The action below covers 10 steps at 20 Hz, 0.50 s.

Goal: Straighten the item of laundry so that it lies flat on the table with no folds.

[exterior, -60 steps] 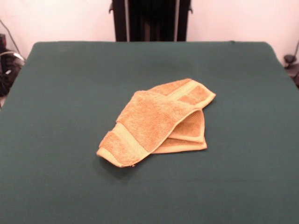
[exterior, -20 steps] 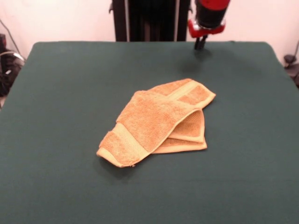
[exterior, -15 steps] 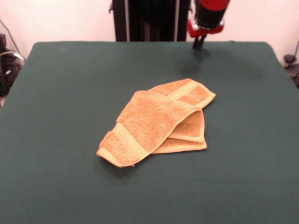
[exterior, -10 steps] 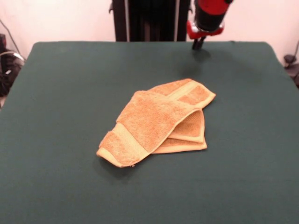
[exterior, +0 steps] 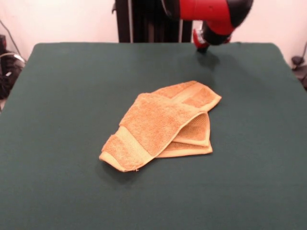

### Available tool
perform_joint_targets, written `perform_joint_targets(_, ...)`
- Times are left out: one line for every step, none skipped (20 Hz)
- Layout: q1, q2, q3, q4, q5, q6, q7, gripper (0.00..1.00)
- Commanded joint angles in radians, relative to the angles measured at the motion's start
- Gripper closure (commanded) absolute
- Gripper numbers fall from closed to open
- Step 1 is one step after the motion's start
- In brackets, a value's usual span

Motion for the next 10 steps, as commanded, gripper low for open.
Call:
perform_joint_targets(0.025, 0.243, -0.013, -0.410, 0.067, -0.265, 0.261, 1.00)
perform_joint_targets(0.034, 0.255, -0.019, -0.429, 0.076, -0.264, 0.280, 1.00)
perform_joint_targets(0.044, 0.263, -0.027, -0.445, 0.084, -0.255, 0.302, 1.00)
perform_joint_targets(0.055, 0.273, -0.037, -0.464, 0.092, -0.240, 0.322, 1.00)
perform_joint_targets(0.064, 0.280, -0.046, -0.479, 0.102, -0.221, 0.340, 1.00)
perform_joint_targets(0.070, 0.282, -0.051, -0.490, 0.111, -0.201, 0.350, 1.00)
perform_joint_targets(0.070, 0.278, -0.050, -0.489, 0.122, -0.186, 0.354, 1.00)
perform_joint_targets(0.065, 0.269, -0.043, -0.480, 0.133, -0.175, 0.353, 1.00)
perform_joint_targets(0.060, 0.254, -0.035, -0.463, 0.140, -0.170, 0.346, 1.00)
perform_joint_targets(0.053, 0.238, -0.027, -0.444, 0.146, -0.165, 0.337, 1.00)
